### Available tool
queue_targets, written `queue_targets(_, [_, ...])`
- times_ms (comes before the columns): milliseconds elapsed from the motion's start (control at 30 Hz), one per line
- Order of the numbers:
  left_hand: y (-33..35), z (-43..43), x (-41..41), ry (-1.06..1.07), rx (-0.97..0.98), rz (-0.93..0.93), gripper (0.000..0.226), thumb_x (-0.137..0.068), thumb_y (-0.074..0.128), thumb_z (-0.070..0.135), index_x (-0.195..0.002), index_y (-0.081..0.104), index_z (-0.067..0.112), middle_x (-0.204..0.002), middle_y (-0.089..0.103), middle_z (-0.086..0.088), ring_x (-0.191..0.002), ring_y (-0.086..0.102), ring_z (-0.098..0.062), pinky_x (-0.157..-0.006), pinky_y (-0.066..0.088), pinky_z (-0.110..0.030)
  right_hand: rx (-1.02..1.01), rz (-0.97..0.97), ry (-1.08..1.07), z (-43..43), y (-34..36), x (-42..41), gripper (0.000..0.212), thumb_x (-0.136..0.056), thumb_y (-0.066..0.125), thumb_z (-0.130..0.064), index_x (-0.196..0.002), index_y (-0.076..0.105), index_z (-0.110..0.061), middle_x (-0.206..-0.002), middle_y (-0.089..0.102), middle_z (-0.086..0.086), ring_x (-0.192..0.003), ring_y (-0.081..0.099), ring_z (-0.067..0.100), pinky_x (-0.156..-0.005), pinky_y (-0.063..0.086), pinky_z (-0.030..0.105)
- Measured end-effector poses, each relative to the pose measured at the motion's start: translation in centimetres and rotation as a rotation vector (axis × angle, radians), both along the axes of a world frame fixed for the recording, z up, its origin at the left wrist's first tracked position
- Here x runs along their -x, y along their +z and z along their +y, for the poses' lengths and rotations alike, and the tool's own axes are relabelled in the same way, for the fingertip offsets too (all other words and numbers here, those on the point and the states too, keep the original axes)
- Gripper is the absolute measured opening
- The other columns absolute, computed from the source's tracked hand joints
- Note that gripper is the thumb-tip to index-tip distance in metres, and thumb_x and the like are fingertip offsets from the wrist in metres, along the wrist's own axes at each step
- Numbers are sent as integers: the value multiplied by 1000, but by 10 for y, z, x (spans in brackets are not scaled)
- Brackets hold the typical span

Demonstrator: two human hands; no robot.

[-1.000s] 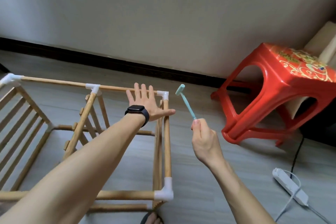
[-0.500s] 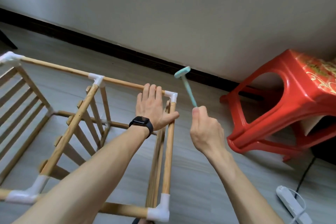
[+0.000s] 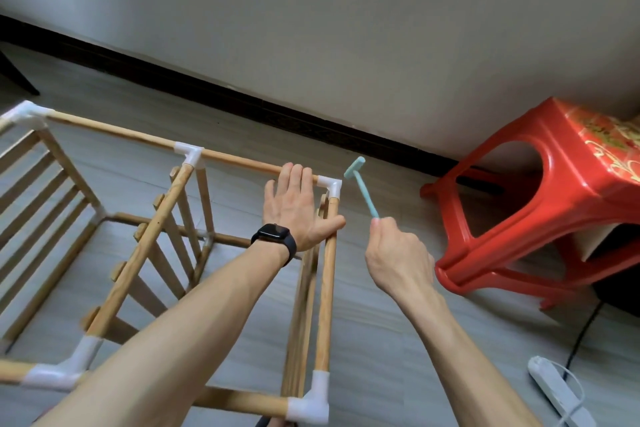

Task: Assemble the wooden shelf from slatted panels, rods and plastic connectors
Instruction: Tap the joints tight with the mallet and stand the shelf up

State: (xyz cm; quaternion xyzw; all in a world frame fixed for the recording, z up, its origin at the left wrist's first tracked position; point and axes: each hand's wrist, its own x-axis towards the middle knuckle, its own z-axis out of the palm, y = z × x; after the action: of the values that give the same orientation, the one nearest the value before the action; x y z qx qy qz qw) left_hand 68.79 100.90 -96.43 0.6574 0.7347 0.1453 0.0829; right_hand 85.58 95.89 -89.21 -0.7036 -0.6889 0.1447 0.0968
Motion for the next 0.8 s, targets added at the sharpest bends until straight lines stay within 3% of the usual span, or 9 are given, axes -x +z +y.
queue_targets(167, [17, -4, 17, -136, 48, 109, 111, -76, 28, 91, -153, 24, 12, -158, 26, -7, -149, 16, -26, -116, 14, -51, -137, 67, -9, -10, 14, 11, 37, -107, 18, -41, -91, 43, -18, -68, 52, 0, -68, 45, 29, -64, 35, 41])
queue_targets(267, [36, -7, 65, -318, 76, 250, 107, -83, 26, 88, -159, 10, 14, -167, 10, -5, -154, 3, -23, -120, 0, -52, -130, 116, 80, -19, 16, 37, 37, -105, 19, -42, -82, 39, -22, -63, 54, -1, -61, 50, 23, -59, 40, 41])
queue_targets(400, [57, -22, 156, -296, 91, 423, 111, -81, 39, 85, -160, -1, 18, -168, -1, -7, -154, -11, -27, -120, -8, -53, -115, 118, 146, -23, 6, 79, 36, -106, 19, -41, -101, 48, -21, -67, 52, -2, -65, 47, 28, -60, 35, 40])
queue_targets(467, [58, -32, 198, -156, 198, 371, 120, -76, 45, 88, -159, -8, 19, -167, -9, -10, -152, -15, -32, -119, -8, -57, -122, 138, 199, -24, 3, 102, 38, -105, 18, -41, -91, 46, -20, -75, 55, 1, -72, 49, 28, -64, 39, 41])
queue_targets(567, [47, -39, 239, 9, 317, 222, 134, -64, 52, 94, -157, -16, 24, -164, -23, -10, -150, -22, -35, -117, -11, -60, -106, 157, 262, -26, 4, 134, 40, -103, 16, -44, -80, 42, -24, -66, 57, -1, -74, 57, 27, -73, 47, 44])
queue_targets(700, [32, -33, 253, 68, 378, 92, 135, -62, 52, 95, -158, -12, 26, -164, -23, -9, -149, -25, -35, -115, -12, -65, -139, 159, 290, -16, 1, 162, 40, -103, 18, -48, -76, 38, -27, -59, 58, 0, -57, 58, 22, -56, 49, 45])
queue_targets(800, [20, -32, 244, 93, 273, 82, 122, -70, 53, 86, -158, 0, 22, -166, -11, -9, -150, -21, -35, -116, -5, -66, -119, 189, 328, -10, -1, 174, 38, -104, 20, -48, -78, 40, -28, -57, 57, 0, -51, 56, 18, -52, 49, 48])
